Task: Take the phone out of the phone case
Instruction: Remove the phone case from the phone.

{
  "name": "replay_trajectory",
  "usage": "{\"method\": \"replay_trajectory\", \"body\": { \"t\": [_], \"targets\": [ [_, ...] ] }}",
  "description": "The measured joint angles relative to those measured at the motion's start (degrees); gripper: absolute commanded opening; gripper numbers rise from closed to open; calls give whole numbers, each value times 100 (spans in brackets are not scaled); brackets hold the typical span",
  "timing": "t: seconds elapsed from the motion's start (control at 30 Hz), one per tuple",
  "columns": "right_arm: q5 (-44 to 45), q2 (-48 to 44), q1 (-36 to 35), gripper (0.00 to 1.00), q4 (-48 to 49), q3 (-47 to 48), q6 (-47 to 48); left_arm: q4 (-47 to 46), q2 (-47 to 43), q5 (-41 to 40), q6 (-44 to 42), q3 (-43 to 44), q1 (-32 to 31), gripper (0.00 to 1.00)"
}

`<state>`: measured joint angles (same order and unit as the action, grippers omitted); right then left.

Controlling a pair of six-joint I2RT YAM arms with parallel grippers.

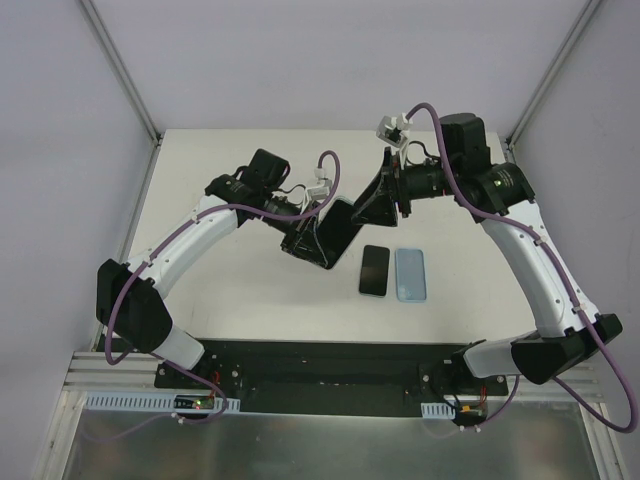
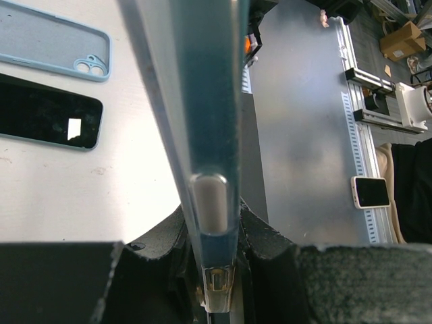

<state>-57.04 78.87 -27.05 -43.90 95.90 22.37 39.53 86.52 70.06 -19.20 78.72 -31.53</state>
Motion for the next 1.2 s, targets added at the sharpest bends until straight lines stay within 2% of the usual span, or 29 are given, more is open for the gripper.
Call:
{"method": "replay_trajectory", "body": {
  "t": [0.9,1.2],
  "targets": [
    [24,-2,22,54,26,11,-2,24,-61,48,-37,-15,0,0],
    [-74,-48,35,54,332,-321,-68,192,-61,-7,-26,-22,0,0]
  ]
}}
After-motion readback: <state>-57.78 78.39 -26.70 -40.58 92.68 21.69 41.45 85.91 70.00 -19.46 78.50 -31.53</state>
